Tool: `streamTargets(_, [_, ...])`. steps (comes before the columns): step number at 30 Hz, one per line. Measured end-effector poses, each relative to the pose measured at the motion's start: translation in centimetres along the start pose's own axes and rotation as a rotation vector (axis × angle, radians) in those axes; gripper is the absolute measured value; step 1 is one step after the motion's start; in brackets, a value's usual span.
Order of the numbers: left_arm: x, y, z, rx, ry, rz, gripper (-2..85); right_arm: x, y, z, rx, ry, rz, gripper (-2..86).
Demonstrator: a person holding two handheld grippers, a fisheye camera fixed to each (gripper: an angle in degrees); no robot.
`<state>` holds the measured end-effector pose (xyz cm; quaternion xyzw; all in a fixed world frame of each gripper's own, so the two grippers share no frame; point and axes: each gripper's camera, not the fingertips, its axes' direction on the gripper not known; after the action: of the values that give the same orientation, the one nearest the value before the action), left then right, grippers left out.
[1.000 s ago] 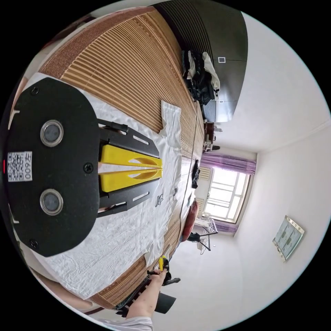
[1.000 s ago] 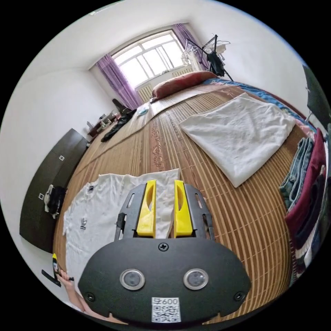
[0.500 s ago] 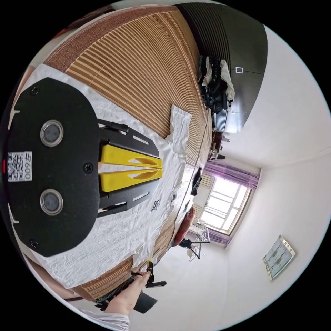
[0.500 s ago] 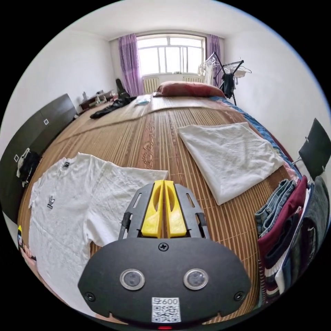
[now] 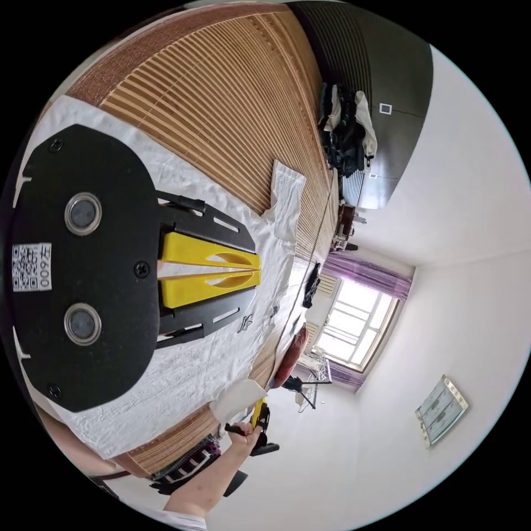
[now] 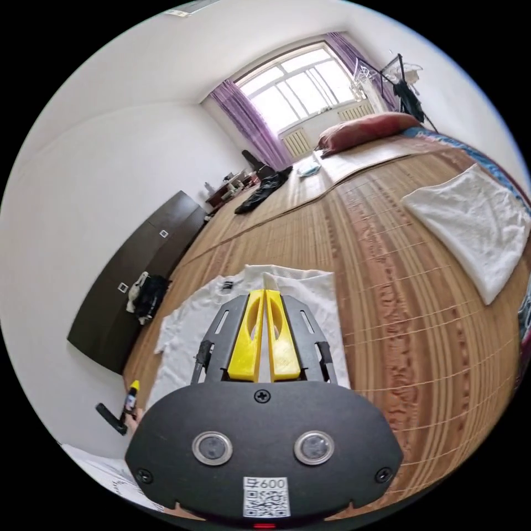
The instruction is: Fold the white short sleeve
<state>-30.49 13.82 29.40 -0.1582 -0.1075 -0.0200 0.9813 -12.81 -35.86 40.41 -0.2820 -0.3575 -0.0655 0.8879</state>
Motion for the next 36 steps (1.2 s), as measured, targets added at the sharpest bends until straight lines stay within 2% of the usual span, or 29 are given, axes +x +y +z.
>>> streamTargets(6, [-2.6, -0.4, -1.6, 0.039, 0.018, -0.093, 0.1, 2.5, 0.1, 5.4, -0.009, -0.114, 0.234, -0.8])
streamTargets(13, [-3.3, -1.9, -2.4, 0.012, 0.029, -0.101, 0.0, 3.8, -0.1, 7.1, 0.004, -0.167, 0.305, -0.8])
streamTargets(22, [-4.3, -3.9, -4.4, -0.013, 0.064, -0.105, 0.0, 1.0, -2.0, 8.3, -0.070, -0.165, 0.171, -0.8])
streamTargets(36, [-5.7, -8.1, -8.8, -0.041, 0.104, -0.171, 0.0, 1.2, 1.1, 10.5, -0.086, -0.289, 0.199, -0.8])
